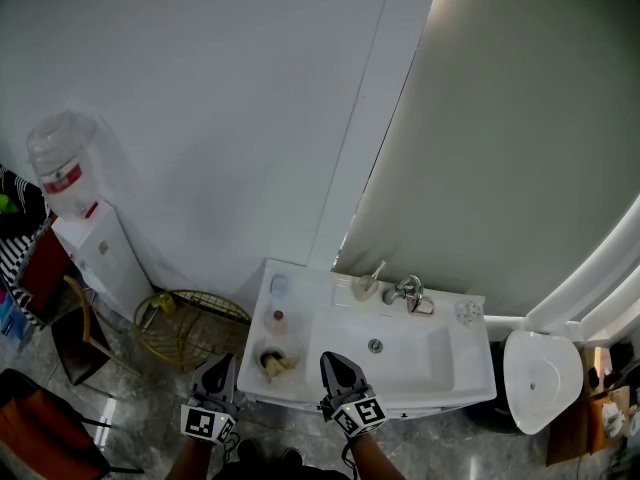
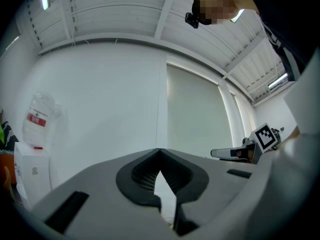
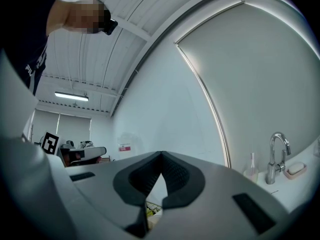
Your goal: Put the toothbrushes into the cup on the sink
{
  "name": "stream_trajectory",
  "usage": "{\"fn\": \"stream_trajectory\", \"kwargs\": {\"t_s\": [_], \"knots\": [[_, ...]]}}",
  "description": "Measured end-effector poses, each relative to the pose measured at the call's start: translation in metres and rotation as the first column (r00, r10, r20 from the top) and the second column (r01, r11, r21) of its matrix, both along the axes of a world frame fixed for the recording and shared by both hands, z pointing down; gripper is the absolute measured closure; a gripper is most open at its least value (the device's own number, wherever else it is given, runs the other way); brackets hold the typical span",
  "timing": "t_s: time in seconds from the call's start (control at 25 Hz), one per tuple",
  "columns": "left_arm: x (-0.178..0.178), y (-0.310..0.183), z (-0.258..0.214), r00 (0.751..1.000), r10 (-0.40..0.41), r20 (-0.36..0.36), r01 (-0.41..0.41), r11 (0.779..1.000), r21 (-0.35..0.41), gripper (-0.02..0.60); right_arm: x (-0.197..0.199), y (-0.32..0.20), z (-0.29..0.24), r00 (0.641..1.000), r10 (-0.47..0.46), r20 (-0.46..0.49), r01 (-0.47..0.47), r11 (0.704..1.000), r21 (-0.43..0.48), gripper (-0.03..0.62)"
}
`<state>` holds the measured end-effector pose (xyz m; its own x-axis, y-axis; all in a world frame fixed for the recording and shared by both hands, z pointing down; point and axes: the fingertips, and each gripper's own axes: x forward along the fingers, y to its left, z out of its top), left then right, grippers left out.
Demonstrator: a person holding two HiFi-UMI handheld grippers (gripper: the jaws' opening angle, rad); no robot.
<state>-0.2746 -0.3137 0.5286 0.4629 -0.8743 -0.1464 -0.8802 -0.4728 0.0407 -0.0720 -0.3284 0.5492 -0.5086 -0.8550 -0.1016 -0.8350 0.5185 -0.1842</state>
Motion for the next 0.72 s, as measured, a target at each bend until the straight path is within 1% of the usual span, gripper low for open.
{"fn": "stream_trajectory", "kwargs": {"t_s": [0.32,0.52,0.72], "knots": [[0.004,0.0003,-0.0033,1.0,0.009,-0.002,-0.009,1.0,0.0,0.557,-0.0072,0.0032,-0.0058,0.997,-0.023,-0.072,0.025,0.999,0.024,0.566],[0.0036,0.0012,-0.0013,1.0,-0.002,0.016,0.002,1.0,0.005,0.557,-0.0073,0.0058,-0.0063,0.997,-0.024,-0.069,0.026,0.999,0.024,0.566],[0.0044,0.0003,-0.0003,1.0,-0.001,0.008,0.001,1.0,-0.006,0.557,-0.0103,0.0059,-0.006,0.996,-0.047,-0.081,0.049,0.999,0.023,0.566]]}}
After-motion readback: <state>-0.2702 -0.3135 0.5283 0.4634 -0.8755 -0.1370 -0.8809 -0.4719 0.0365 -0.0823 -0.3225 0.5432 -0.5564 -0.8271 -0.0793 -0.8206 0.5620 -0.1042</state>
